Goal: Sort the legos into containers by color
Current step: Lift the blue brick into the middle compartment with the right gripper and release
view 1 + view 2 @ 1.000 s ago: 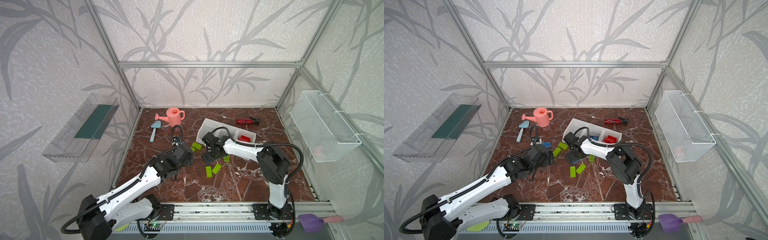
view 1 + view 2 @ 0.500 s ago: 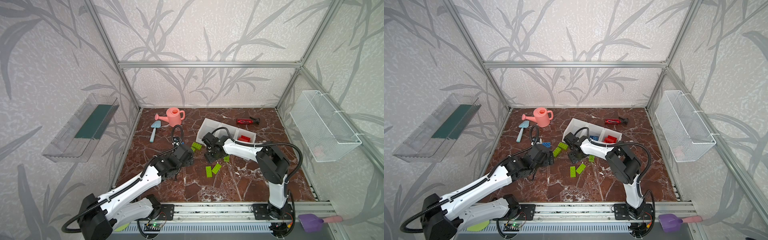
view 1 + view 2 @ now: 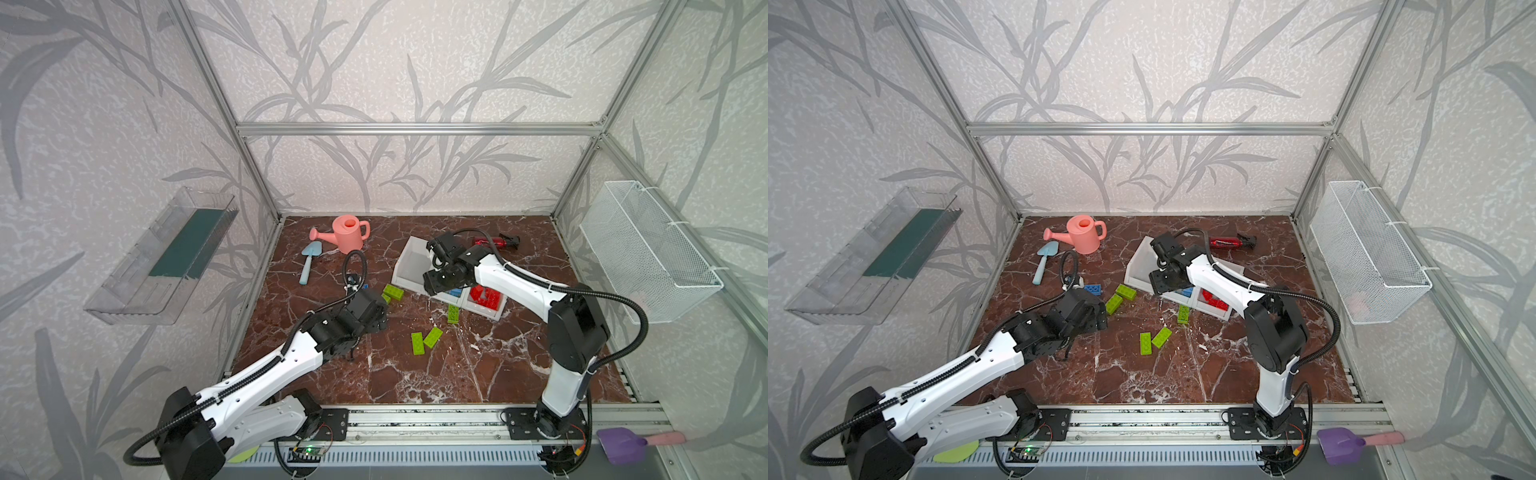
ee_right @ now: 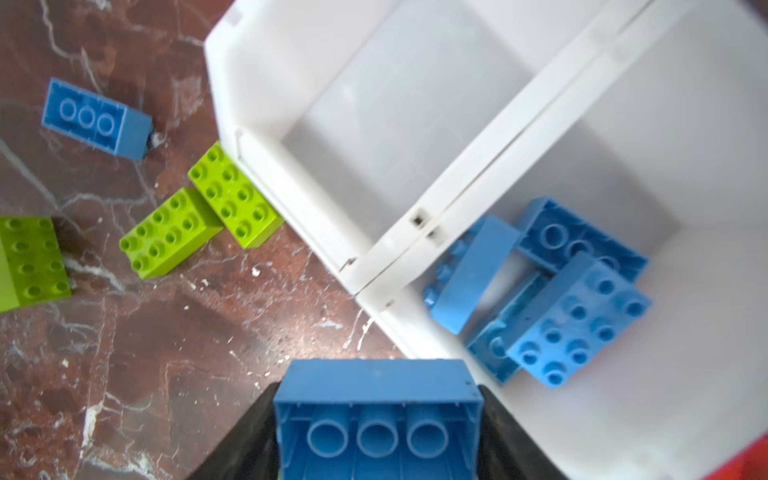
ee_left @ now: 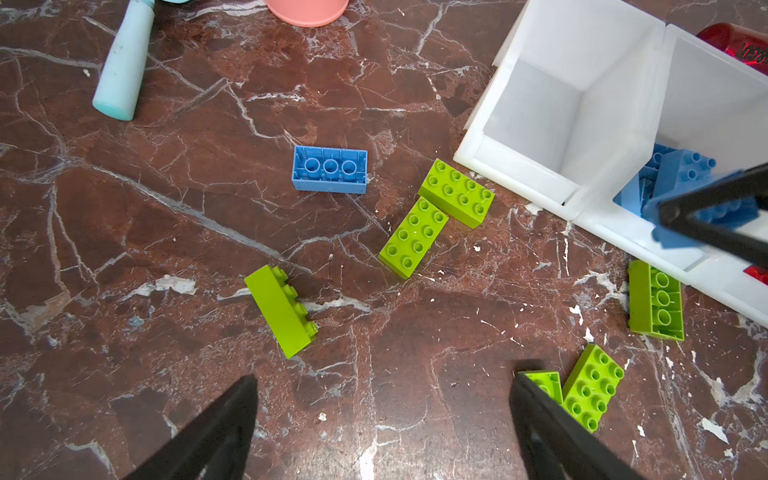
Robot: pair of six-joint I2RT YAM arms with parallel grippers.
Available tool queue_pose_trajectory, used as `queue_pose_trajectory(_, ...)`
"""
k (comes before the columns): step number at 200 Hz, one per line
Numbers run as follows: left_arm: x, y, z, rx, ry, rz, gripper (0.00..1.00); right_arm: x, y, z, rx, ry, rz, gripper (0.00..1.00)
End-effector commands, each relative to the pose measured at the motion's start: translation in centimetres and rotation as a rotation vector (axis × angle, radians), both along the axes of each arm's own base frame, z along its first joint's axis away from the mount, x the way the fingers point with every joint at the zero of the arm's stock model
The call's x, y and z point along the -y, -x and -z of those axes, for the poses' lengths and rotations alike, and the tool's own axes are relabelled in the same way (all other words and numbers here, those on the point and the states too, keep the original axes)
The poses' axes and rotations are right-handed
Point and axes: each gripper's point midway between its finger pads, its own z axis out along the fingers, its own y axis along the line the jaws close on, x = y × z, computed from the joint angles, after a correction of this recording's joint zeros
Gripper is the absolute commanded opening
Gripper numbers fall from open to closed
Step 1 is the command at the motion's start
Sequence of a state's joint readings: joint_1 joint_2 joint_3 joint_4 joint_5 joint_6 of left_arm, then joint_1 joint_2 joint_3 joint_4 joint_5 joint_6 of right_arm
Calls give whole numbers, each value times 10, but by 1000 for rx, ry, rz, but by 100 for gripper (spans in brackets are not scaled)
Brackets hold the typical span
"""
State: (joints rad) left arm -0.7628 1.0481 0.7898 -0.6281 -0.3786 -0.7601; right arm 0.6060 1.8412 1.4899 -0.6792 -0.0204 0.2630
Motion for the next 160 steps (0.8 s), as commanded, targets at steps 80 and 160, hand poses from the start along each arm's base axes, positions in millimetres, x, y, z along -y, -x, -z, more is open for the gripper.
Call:
queue_pose_trajectory(80, -25, -4, 4, -39, -34, -83, 96, 37, -50, -27, 45, -31, 105, 88)
queue_pose_trajectory(160, -29, -62, 3, -97, -102, -119, 98, 41, 18, -64, 159, -278, 95, 91)
